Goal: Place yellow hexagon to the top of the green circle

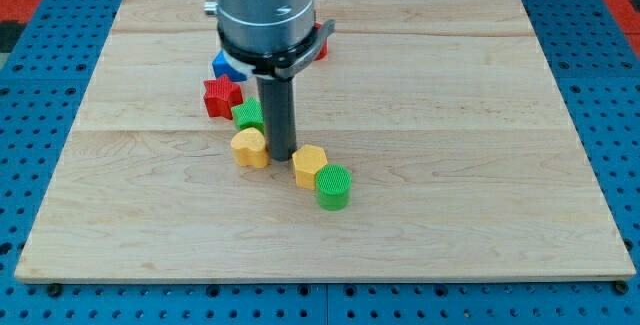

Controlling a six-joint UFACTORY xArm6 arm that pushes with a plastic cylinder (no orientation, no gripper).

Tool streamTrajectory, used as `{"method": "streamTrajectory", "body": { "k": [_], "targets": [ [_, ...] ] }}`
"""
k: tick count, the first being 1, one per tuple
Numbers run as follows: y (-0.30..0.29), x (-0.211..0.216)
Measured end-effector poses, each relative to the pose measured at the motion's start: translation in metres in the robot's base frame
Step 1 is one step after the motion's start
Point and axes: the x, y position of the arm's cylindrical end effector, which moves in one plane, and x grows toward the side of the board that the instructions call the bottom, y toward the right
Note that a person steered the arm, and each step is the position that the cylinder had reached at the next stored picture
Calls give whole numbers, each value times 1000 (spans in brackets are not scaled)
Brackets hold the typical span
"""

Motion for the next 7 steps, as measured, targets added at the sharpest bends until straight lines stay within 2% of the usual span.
{"method": "streamTrajectory", "body": {
  "k": [1,2,7],
  "targets": [
    [-33,6],
    [-40,6],
    [157,7]
  ]
}}
